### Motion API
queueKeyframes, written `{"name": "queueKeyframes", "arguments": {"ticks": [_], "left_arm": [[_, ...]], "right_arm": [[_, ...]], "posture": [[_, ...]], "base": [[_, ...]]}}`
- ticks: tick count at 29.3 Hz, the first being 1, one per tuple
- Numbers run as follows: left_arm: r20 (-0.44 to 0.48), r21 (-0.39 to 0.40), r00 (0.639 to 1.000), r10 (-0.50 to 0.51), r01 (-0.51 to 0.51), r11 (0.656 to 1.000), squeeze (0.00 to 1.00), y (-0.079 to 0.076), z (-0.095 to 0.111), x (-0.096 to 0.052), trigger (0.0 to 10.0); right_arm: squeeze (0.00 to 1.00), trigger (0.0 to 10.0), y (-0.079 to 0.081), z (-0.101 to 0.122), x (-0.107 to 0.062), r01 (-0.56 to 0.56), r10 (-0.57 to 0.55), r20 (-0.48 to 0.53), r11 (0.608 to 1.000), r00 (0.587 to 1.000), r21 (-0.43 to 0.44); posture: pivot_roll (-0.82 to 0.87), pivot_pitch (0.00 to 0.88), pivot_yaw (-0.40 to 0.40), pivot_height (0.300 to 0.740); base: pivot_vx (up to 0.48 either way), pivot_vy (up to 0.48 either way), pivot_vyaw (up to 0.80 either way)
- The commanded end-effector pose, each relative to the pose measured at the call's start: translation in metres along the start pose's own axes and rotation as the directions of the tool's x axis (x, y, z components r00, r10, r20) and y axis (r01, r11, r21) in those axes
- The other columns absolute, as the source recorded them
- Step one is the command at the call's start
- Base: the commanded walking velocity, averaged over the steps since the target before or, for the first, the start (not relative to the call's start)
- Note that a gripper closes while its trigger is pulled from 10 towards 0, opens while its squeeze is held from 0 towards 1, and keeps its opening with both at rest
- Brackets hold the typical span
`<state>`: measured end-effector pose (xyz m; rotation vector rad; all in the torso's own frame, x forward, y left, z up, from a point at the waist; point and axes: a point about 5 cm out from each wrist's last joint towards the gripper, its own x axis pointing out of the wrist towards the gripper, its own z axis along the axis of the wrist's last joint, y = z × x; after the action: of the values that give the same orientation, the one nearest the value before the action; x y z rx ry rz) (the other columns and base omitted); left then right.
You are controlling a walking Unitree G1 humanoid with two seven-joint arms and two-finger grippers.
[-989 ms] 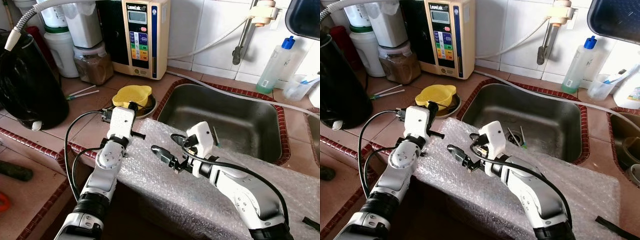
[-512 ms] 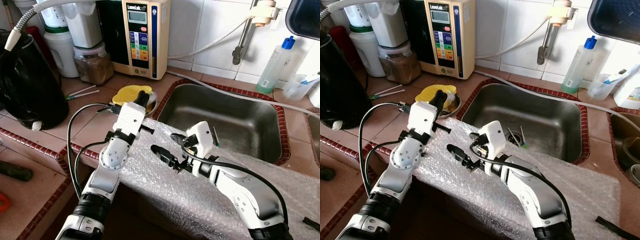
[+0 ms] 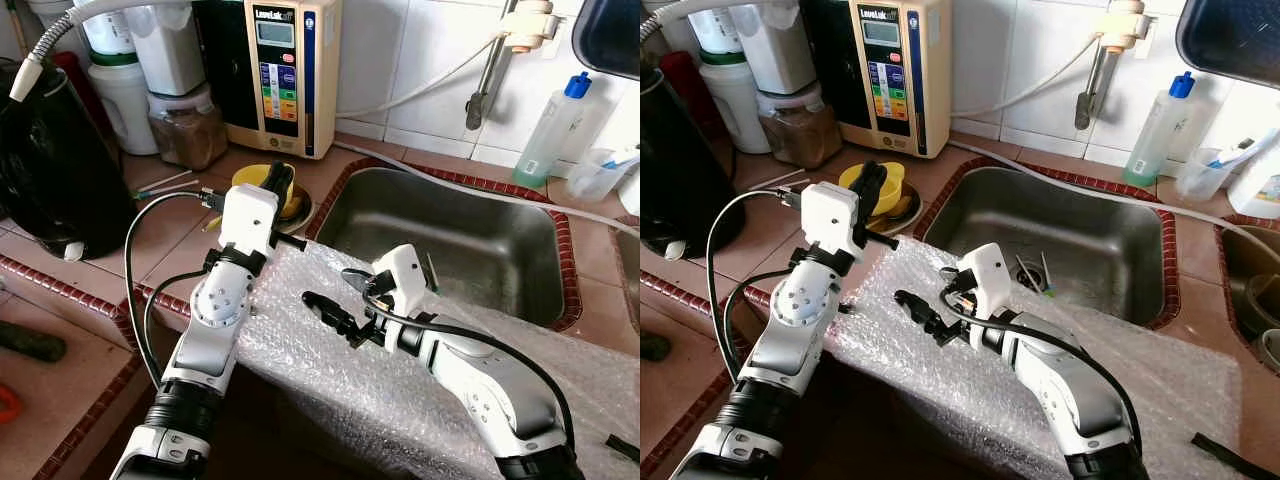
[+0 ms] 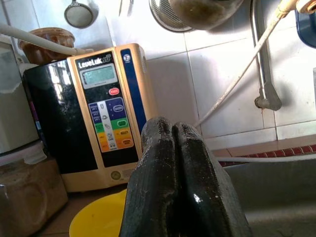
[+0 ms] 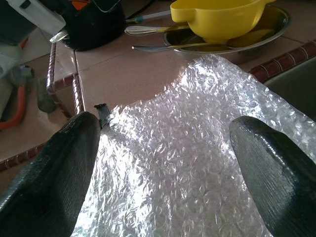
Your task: Kitchen organization
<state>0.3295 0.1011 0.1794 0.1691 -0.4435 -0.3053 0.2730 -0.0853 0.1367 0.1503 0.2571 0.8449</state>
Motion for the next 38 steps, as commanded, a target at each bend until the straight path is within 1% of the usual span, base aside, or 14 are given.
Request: {"name": "queueKeyframes", "arguments": {"ticks": [1, 4, 6, 7, 8, 9, 10, 12, 16, 19, 21, 23, 28, 38], "left_arm": [[0.004, 0.001, 1.000, -0.001, 0.001, 1.000, 0.00, 0.001, 0.003, -0.001, 0.0], [-0.011, -0.003, 1.000, 0.005, -0.005, 1.000, 0.00, 0.003, 0.001, -0.002, 0.0], [-0.023, 0.023, 1.000, 0.014, -0.014, 1.000, 0.00, 0.007, -0.001, -0.005, 0.0], [-0.057, 0.045, 0.998, 0.027, -0.025, 0.999, 0.00, 0.012, -0.006, -0.008, 0.0], [-0.102, 0.042, 0.994, 0.036, -0.032, 0.999, 0.00, 0.014, -0.012, -0.011, 1.5], [-0.133, 0.037, 0.990, 0.042, -0.037, 0.999, 0.00, 0.016, -0.017, -0.013, 1.5], [-0.218, 0.013, 0.973, 0.075, -0.074, 0.997, 1.00, 0.023, -0.031, -0.022, 10.0], [-0.285, -0.065, 0.955, 0.082, -0.105, 0.992, 1.00, 0.028, -0.042, -0.032, 10.0], [-0.312, -0.054, 0.939, 0.146, -0.171, 0.984, 1.00, 0.036, -0.050, -0.041, 10.0], [-0.325, -0.060, 0.934, 0.147, -0.175, 0.983, 1.00, 0.037, -0.053, -0.043, 10.0], [-0.338, -0.093, 0.933, 0.122, -0.162, 0.982, 1.00, 0.033, -0.055, -0.041, 10.0], [-0.334, -0.094, 0.935, 0.118, -0.157, 0.983, 1.00, 0.031, -0.054, -0.039, 10.0], [-0.325, -0.108, 0.939, 0.116, -0.159, 0.981, 1.00, 0.026, -0.053, -0.034, 10.0], [-0.316, -0.165, 0.944, 0.091, -0.150, 0.975, 1.00, 0.014, -0.051, -0.024, 10.0]], "right_arm": [[0.00, 10.0, -0.001, 0.001, 0.000, 0.003, -0.003, 0.004, 1.000, 1.000, -0.002], [0.00, 10.0, -0.002, 0.001, 0.000, 0.002, -0.002, 0.004, 1.000, 1.000, -0.004], [0.00, 10.0, -0.002, 0.002, 0.000, 0.004, -0.004, 0.003, 1.000, 1.000, -0.006], [0.00, 10.0, -0.003, 0.002, 0.000, 0.004, -0.004, 0.002, 1.000, 1.000, -0.007], [0.00, 10.0, -0.002, 0.001, 0.000, 0.004, -0.004, 0.002, 1.000, 1.000, -0.008], [0.00, 10.0, -0.002, 0.001, 0.000, 0.004, -0.004, 0.001, 1.000, 1.000, -0.007], [0.00, 10.0, -0.002, 0.000, -0.001, 0.003, -0.003, 0.000, 1.000, 1.000, -0.007], [0.00, 10.0, -0.001, -0.001, -0.001, 0.001, -0.001, -0.003, 1.000, 1.000, -0.006], [0.00, 10.0, 0.000, -0.003, -0.001, -0.005, 0.005, -0.009, 1.000, 1.000, -0.006], [0.00, 10.0, 0.001, -0.003, -0.001, -0.011, 0.011, -0.015, 1.000, 1.000, -0.007], [0.00, 10.0, 0.010, -0.001, -0.003, -0.085, 0.085, -0.015, 0.996, 0.996, 0.020], [0.00, 10.0, 0.013, 0.001, -0.005, -0.113, 0.113, -0.015, 0.994, 0.994, 0.005], [0.00, 10.0, 0.009, 0.002, -0.009, -0.092, 0.092, -0.017, 0.996, 0.996, -0.002], [0.00, 10.0, 0.011, 0.018, -0.009, -0.094, 0.095, 0.080, 0.996, 0.992, -0.010]], "posture": [[0.00, 0.000, 0.001, 0.740], [0.00, 0.000, 0.002, 0.740], [0.00, 0.000, 0.001, 0.740], [0.00, 0.000, 0.001, 0.740], [0.00, 0.000, 0.002, 0.740], [0.00, 0.000, 0.002, 0.740], [0.00, 0.000, 0.004, 0.740], [0.00, 0.000, 0.002, 0.740], [0.00, 0.000, 0.000, 0.740], [0.00, 0.000, 0.000, 0.740], [0.00, 0.000, 0.001, 0.740], [0.00, 0.000, 0.002, 0.740], [-0.01, 0.000, 0.003, 0.740], [-0.02, 0.000, 0.003, 0.740]], "base": [[0.000, 0.000, 0.00], [0.000, 0.000, 0.00], [0.000, 0.000, 0.00], [0.000, 0.000, 0.00], [0.000, 0.000, 0.00], [0.000, 0.000, 0.00], [0.000, 0.000, 0.00], [0.000, 0.000, 0.00], [0.000, 0.000, 0.00], [0.000, 0.000, 0.00], [0.000, 0.000, 0.00], [0.000, 0.000, 0.00], [0.000, 0.000, 0.00], [0.000, 0.000, 0.00]]}}
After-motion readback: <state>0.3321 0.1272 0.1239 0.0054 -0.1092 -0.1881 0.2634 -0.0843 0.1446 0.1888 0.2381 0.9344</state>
